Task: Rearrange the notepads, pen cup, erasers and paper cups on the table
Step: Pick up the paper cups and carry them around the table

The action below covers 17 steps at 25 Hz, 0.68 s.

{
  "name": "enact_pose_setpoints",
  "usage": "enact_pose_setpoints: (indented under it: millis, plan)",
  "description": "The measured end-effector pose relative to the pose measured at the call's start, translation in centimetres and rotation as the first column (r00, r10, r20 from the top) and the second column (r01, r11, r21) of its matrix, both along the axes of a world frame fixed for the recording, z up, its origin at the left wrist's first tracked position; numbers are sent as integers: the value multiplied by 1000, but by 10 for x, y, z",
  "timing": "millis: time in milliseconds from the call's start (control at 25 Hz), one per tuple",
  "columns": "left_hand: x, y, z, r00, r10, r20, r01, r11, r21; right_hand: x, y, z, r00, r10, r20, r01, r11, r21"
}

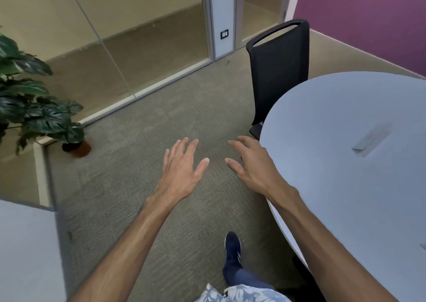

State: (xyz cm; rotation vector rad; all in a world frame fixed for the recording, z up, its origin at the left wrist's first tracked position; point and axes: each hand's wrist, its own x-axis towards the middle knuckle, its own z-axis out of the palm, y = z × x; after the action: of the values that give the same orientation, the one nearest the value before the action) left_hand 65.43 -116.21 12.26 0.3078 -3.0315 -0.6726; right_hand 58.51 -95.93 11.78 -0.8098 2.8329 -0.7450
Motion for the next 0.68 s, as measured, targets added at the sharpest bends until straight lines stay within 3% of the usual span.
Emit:
enact_pose_setpoints:
  millis: [320, 680]
  plan:
    - [-136, -85, 4, 999, -8, -33, 9, 1000, 17, -141, -79, 7, 997, 82, -14, -81, 995, 50]
    - [-326, -221, 2, 998, -56, -8, 56, 997, -49, -331, -201, 6, 997, 55, -52, -49, 992, 113]
